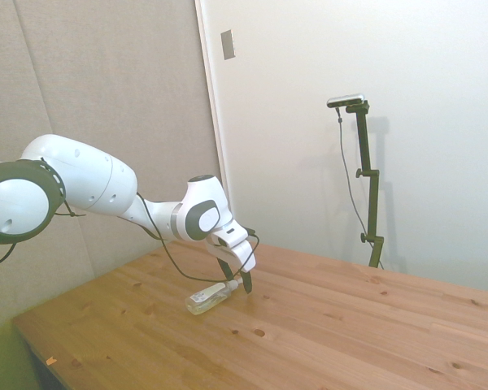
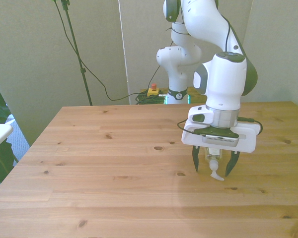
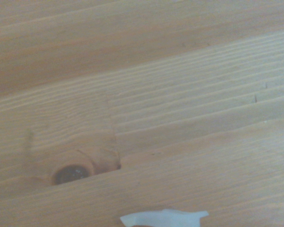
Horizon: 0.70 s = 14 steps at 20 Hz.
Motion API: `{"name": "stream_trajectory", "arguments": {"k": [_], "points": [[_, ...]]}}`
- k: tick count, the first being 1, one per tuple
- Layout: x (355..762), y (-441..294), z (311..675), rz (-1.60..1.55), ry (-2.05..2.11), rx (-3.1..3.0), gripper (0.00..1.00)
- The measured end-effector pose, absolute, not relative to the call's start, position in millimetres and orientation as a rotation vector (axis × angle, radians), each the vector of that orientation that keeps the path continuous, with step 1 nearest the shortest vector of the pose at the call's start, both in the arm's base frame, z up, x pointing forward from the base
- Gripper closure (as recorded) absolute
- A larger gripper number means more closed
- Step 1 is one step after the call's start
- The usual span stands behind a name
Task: Stand the sanitizer
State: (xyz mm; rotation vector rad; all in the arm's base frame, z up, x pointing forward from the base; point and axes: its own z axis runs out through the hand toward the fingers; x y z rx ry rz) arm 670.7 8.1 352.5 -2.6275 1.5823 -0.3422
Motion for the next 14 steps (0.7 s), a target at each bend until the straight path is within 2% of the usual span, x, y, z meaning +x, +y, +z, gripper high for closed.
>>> {"name": "stream_trajectory", "arguments": {"k": [14], "points": [[670.9,0.1,350.5,-0.322,1.577,-2.619,1.00]]}}
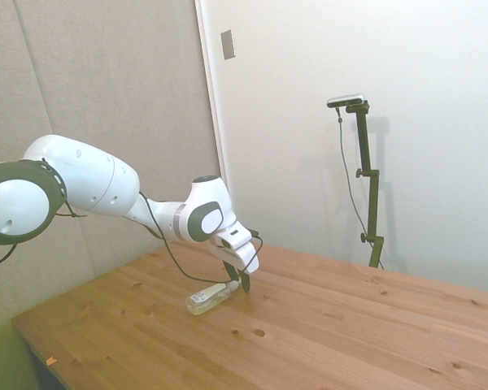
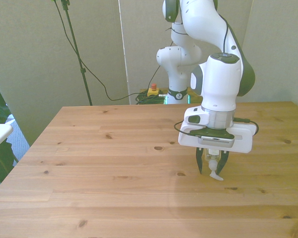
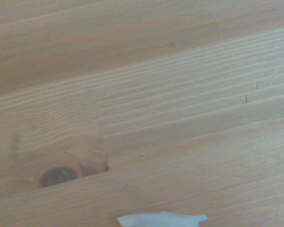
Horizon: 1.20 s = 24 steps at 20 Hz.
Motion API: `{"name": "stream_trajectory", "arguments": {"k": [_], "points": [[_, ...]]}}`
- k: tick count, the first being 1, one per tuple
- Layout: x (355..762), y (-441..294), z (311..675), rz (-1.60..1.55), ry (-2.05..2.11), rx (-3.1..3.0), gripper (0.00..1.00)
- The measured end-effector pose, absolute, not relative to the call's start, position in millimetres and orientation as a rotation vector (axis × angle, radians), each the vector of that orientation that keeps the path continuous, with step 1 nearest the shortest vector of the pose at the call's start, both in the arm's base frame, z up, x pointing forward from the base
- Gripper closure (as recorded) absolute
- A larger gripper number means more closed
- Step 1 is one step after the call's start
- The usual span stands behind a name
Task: Stand the sanitizer
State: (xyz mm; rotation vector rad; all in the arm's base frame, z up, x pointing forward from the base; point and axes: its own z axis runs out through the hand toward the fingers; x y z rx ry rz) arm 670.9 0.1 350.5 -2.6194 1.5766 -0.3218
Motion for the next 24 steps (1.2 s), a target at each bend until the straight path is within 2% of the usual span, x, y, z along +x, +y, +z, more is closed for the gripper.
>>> {"name": "stream_trajectory", "arguments": {"k": [12,17,24], "points": [[674.3,-2.0,353.7,-0.296,1.650,-2.565,1.00],[681.8,3.8,382.0,-0.574,1.669,-2.428,1.00],[660.4,1.8,435.9,-1.017,1.705,-2.208,1.00]]}}
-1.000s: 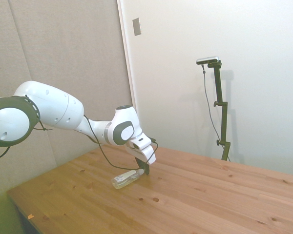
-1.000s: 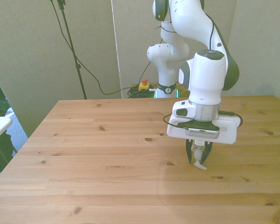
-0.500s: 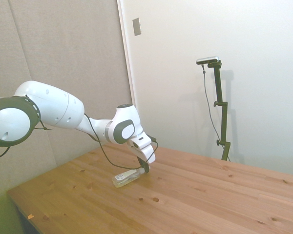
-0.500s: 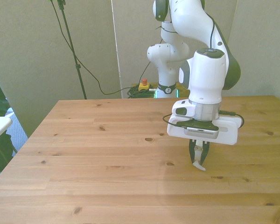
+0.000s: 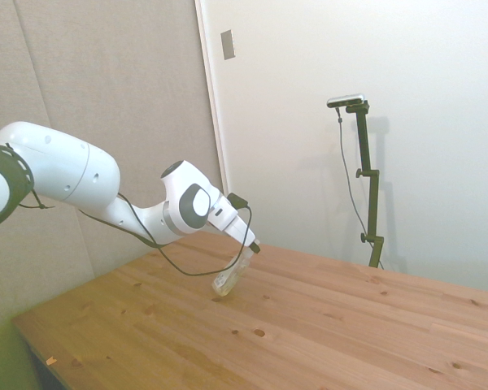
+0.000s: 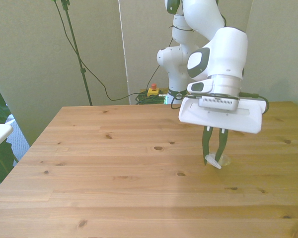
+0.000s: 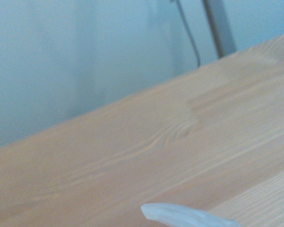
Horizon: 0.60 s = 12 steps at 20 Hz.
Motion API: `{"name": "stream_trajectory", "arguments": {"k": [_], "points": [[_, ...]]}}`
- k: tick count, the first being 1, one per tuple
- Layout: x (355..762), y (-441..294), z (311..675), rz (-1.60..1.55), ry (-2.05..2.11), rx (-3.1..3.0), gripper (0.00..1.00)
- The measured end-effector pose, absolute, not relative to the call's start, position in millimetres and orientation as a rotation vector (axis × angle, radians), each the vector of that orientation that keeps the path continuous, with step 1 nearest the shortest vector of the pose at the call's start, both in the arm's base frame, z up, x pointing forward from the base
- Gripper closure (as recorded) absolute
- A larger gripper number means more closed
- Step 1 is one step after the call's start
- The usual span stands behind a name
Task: Stand the sanitizer
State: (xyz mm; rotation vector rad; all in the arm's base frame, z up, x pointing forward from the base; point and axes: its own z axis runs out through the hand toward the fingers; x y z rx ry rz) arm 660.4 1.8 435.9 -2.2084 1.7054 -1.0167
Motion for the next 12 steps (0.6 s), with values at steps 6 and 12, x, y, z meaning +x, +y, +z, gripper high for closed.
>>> {"name": "stream_trajectory", "arguments": {"k": [6,12], "points": [[655.8,-6.0,446.1,-1.261,1.769,-2.047,1.00],[652.3,13.1,434.6,-1.383,1.750,-1.970,1.00]]}}
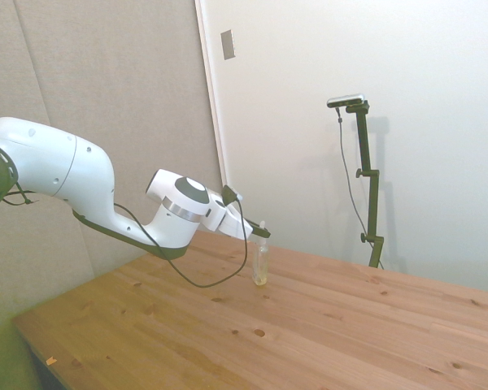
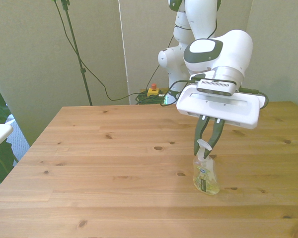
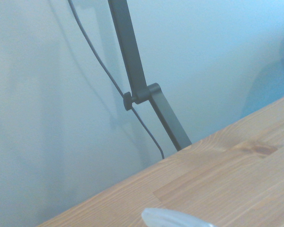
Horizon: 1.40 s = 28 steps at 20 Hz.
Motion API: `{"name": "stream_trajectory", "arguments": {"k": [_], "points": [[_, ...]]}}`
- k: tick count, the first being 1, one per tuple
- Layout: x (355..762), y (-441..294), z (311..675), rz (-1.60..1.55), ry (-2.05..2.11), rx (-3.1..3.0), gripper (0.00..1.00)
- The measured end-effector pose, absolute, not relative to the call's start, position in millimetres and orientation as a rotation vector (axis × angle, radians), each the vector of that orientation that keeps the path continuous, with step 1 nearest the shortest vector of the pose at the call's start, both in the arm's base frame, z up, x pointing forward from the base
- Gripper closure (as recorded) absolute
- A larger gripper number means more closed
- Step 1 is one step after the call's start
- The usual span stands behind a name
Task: Stand the sanitizer
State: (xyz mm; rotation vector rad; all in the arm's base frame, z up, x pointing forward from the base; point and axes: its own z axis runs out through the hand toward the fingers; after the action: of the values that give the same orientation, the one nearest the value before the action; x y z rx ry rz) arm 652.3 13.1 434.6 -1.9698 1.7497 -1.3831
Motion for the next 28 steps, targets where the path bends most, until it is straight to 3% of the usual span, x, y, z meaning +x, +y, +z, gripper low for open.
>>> {"name": "stream_trajectory", "arguments": {"k": [1,2,19,28], "points": [[651.8,15.8,434.0,-1.388,1.746,-1.966,1.00],[651.4,18.1,433.6,-1.389,1.741,-1.967,0.00],[649.2,41.0,426.8,-1.319,1.760,-2.063,0.00],[626.0,50.3,428.4,-0.960,1.745,-2.302,0.00]]}}
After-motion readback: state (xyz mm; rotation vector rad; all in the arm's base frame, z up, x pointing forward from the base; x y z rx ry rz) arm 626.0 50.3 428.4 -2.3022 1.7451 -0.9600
